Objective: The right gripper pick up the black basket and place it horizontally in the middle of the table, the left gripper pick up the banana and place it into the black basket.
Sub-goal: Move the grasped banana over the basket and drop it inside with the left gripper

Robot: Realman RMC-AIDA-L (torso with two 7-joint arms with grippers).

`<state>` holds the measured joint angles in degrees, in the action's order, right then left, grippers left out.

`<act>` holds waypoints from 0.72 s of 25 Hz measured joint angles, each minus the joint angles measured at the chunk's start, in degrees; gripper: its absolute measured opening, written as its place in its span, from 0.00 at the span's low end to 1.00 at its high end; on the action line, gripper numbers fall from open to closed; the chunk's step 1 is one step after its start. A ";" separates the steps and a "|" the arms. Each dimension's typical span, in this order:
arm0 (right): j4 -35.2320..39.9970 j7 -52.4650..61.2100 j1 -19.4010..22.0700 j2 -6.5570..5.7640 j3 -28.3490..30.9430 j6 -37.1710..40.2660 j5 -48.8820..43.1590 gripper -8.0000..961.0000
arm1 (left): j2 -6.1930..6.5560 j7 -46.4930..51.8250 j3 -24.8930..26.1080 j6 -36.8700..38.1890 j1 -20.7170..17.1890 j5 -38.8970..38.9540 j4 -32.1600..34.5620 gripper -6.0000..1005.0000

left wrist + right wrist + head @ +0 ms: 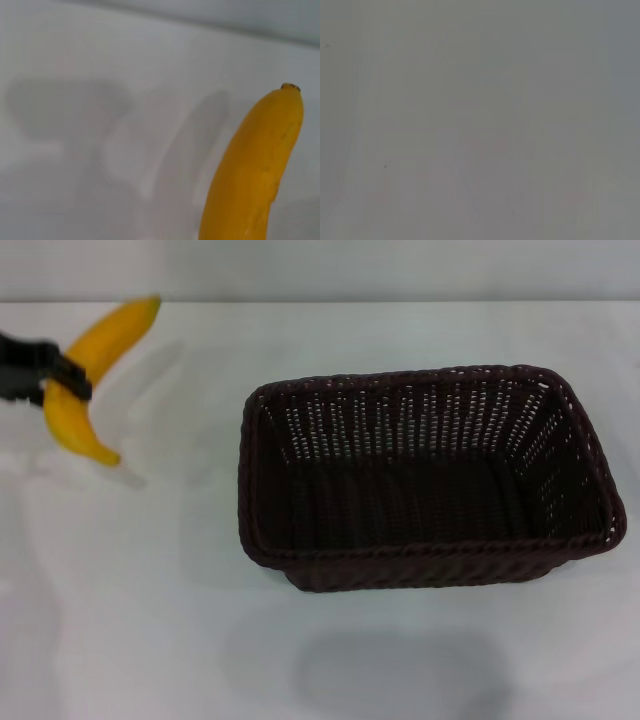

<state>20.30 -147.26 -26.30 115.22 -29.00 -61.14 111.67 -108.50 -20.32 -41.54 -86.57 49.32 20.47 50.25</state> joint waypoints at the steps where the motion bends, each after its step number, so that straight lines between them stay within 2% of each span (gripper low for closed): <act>1: 0.02 0.09 0.00 0.00 0.00 -0.03 0.01 0.85 | 0.30 -0.65 -0.11 -1.41 -0.14 1.03 1.47 0.51; 4: 0.06 0.29 0.02 0.00 0.00 -0.07 0.09 0.85 | 0.60 -3.58 -0.39 -7.49 -0.08 3.55 7.47 0.51; 9: -0.11 0.45 -0.03 0.00 -0.01 -0.09 0.85 0.85 | -0.39 -9.82 -1.02 -16.59 2.64 7.44 12.66 0.53; 14: -0.18 0.49 -0.27 0.07 -0.10 -1.00 0.92 0.85 | -0.94 -13.87 -7.24 -18.74 5.58 14.95 9.83 0.56; 15: -0.20 0.50 -0.27 0.07 -0.10 -1.32 0.92 0.85 | -0.94 -13.87 -7.24 -18.74 5.58 14.95 9.83 0.56; 18: -0.29 0.57 -0.17 0.14 0.04 -2.27 0.92 0.85 | -2.20 -15.52 -8.57 -17.84 8.61 19.17 5.74 0.58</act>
<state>20.01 -146.70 -26.48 115.36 -28.96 -63.41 112.59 -110.71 -35.84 -50.11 -104.41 57.93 39.63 55.99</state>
